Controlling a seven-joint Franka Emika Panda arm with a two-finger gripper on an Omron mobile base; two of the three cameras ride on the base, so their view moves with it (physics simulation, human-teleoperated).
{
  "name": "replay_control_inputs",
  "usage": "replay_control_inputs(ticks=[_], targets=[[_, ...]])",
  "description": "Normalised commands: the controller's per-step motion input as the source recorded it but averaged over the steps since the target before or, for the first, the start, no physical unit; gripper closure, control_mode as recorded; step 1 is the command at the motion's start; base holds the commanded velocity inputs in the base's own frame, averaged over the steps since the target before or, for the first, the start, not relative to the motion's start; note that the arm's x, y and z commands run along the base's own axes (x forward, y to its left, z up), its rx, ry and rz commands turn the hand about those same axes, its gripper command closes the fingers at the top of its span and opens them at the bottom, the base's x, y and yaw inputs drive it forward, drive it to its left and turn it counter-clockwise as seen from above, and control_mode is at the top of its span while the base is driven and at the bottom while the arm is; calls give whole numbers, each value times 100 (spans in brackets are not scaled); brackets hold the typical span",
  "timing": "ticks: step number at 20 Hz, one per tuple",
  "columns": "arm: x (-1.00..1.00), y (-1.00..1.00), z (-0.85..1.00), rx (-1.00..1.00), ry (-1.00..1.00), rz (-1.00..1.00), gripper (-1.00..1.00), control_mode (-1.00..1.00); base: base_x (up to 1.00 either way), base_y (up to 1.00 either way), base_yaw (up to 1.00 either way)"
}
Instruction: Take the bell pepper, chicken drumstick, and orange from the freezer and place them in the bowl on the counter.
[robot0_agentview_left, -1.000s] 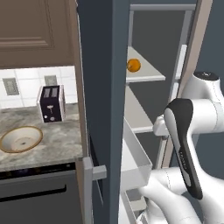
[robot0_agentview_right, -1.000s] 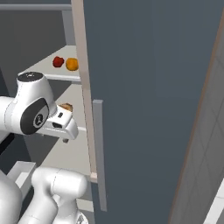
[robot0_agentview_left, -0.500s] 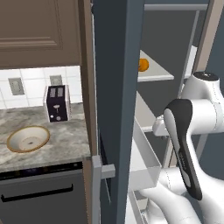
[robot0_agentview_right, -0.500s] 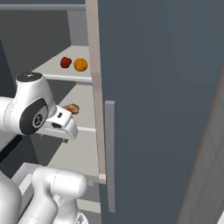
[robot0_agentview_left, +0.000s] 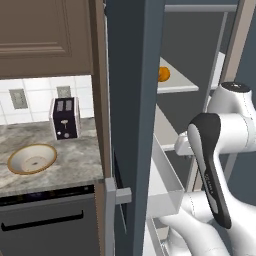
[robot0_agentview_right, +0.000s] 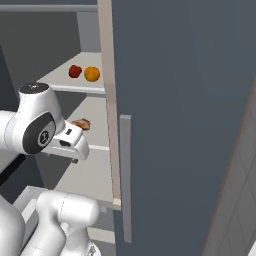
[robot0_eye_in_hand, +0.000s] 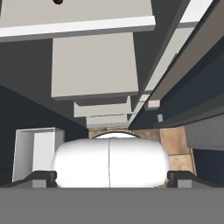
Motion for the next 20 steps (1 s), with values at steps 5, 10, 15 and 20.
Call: replay_control_inputs(ticks=[5,10,15,20], targets=[[0,0,0,0,0,0,-100,100,0,0,0],[0,0,0,0,0,0,-100,-100,0,0,0],[35,0,-1,0,0,1,-100,-100,0,0,0],[71,0,-5,1,0,6,-100,-100,0,0,0]])
